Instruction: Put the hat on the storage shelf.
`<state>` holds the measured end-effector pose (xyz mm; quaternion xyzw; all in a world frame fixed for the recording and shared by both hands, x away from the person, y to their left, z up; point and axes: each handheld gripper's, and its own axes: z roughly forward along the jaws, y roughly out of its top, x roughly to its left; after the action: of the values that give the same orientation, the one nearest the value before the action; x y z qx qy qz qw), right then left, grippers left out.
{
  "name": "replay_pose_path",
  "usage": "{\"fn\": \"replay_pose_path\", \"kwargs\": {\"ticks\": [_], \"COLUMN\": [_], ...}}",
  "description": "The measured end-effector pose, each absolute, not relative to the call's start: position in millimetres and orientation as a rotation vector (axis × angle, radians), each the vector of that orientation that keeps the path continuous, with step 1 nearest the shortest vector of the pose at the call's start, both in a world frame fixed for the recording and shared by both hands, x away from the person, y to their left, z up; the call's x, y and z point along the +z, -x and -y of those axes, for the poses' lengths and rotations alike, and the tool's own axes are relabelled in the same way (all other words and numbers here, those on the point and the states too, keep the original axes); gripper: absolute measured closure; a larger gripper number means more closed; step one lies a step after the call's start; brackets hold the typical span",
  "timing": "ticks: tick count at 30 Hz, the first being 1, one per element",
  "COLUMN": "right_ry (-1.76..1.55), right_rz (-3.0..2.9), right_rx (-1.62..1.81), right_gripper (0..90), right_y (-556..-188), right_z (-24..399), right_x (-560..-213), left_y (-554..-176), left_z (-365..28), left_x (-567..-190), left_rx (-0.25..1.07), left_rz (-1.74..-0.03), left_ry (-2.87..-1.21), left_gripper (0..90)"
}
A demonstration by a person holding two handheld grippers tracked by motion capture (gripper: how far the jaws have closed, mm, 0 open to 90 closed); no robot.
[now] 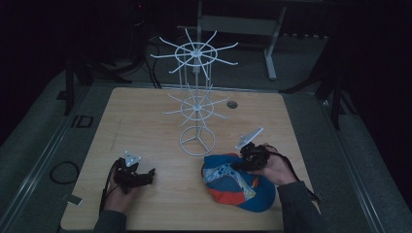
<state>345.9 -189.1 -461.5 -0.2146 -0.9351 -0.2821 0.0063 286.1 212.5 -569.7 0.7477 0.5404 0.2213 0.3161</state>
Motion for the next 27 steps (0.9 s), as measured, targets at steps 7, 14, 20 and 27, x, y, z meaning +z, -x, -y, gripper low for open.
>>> {"fn": "replay_pose_path", "kwargs": {"ticks": [7, 14, 20, 27], "right_ry": [0.692, 0.723, 0.755, 0.799], "right_rz": [2.839, 2.83, 2.812, 2.768], "right_rx": [-1.049, -1.175, -1.269, -1.381], "right_gripper": [88.0, 88.3, 88.4, 88.3], "right_y": [-342.6, -335.2, -330.5, -326.8], "right_z": [205.5, 215.3, 223.3, 233.8], "right_x": [-448.6, -435.8, -424.3, -412.1], "left_y": [-286.1, -286.1, -286.0, -286.0], "left_z": [-212.4, -212.7, -212.6, -212.7], "left_x": [-569.7, -569.6, -569.5, -569.4], "left_rx": [0.582, 0.584, 0.581, 0.58], "left_rz": [-1.423, -1.421, -1.423, -1.422], "left_ry": [-1.968, -1.972, -1.972, -1.973], "left_gripper": [13.3, 13.3, 13.3, 13.3]}}
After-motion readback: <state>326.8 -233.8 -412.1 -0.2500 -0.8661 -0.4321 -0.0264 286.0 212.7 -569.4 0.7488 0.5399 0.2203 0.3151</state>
